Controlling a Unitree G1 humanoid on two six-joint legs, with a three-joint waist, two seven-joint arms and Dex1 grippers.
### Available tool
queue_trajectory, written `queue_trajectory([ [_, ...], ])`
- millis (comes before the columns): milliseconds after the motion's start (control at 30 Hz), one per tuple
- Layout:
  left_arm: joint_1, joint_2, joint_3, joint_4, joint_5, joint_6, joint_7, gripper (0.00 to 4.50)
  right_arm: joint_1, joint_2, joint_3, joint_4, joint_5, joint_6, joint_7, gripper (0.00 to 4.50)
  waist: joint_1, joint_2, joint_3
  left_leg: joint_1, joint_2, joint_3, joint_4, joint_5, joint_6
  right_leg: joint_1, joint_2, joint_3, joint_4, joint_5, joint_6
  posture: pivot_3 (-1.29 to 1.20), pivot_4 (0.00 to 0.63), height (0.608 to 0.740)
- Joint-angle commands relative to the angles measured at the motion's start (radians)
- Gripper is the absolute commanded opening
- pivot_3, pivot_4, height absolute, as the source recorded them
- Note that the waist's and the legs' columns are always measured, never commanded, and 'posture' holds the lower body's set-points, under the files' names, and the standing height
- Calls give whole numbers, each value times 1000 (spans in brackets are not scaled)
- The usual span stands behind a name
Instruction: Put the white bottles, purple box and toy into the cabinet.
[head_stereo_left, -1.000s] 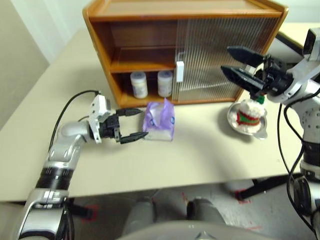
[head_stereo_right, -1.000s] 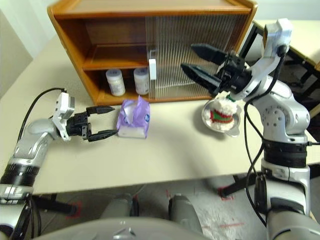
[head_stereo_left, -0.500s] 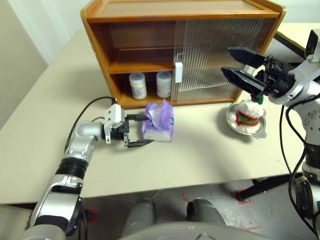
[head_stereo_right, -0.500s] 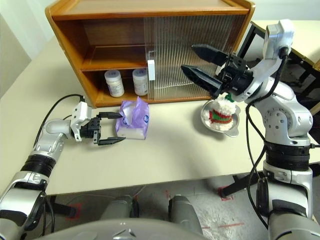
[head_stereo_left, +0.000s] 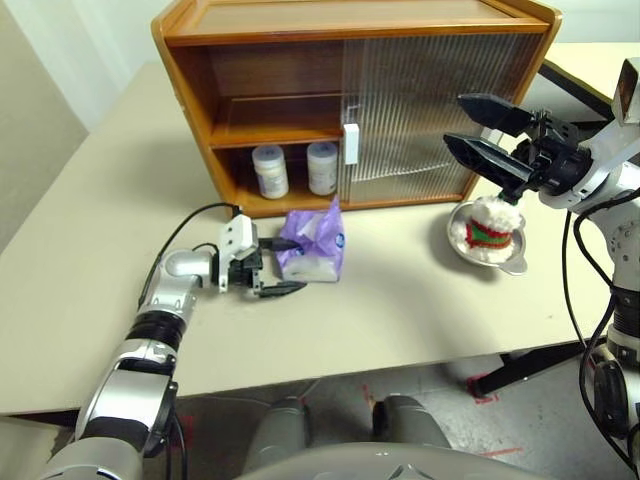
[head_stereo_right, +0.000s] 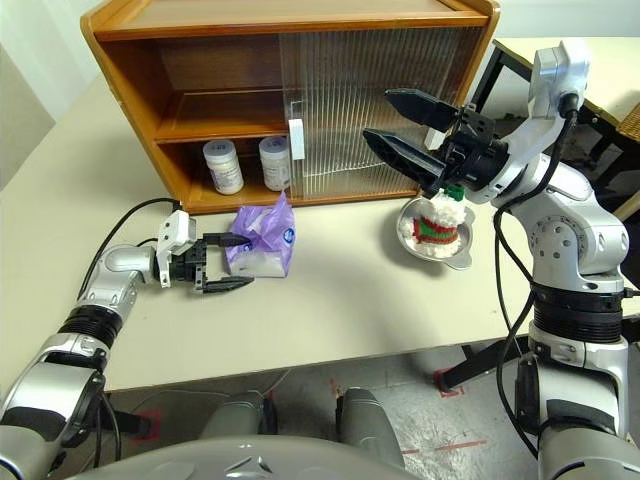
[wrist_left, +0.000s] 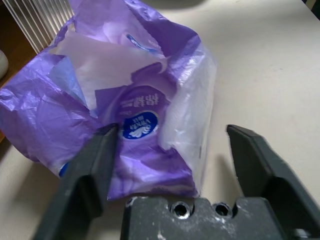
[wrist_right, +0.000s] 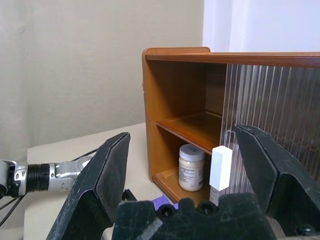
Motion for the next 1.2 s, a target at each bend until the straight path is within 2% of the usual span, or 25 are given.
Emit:
queue_trajectory([
  [33,13,-5,0,-18,-9,31,-28,3135,2,-10,-13,-11,6,-5,-1,4500,0,0,0,0,0,0,0,0,0,0,0,0,0,0,0,-12,0,740],
  [300,58,1,21,-138,-69,135,-56,18,2,-6,-9,-5,4,-9,5,4500,0,0,0,0,0,0,0,0,0,0,0,0,0,0,0,0,0,740],
  [533,86,25,55,-333,-143,258,-49,18,-2,-2,-3,5,-1,-13,9,4500,0,0,0,0,0,0,0,0,0,0,0,0,1,0,0,7,0,740],
  [667,89,85,98,-560,-217,376,-33,18,-12,3,4,18,-6,-17,14,4500,0,0,0,0,0,0,0,0,0,0,0,0,1,0,0,23,0,740],
  [833,80,169,126,-724,-266,467,-29,18,-27,12,16,42,-14,-26,26,4500,0,0,0,1,0,0,0,0,0,0,0,1,1,-1,1,45,0,740],
  [1033,8,229,152,-812,-310,539,-14,18,-45,24,24,66,-24,-34,43,4500,4,0,0,1,0,0,0,0,0,0,0,1,2,-3,3,58,0,740],
  [1200,-98,238,173,-780,-307,548,14,18,-53,34,30,75,-31,-40,46,4500,6,0,1,1,0,0,0,0,0,1,1,1,1,-3,4,62,0,740],
])
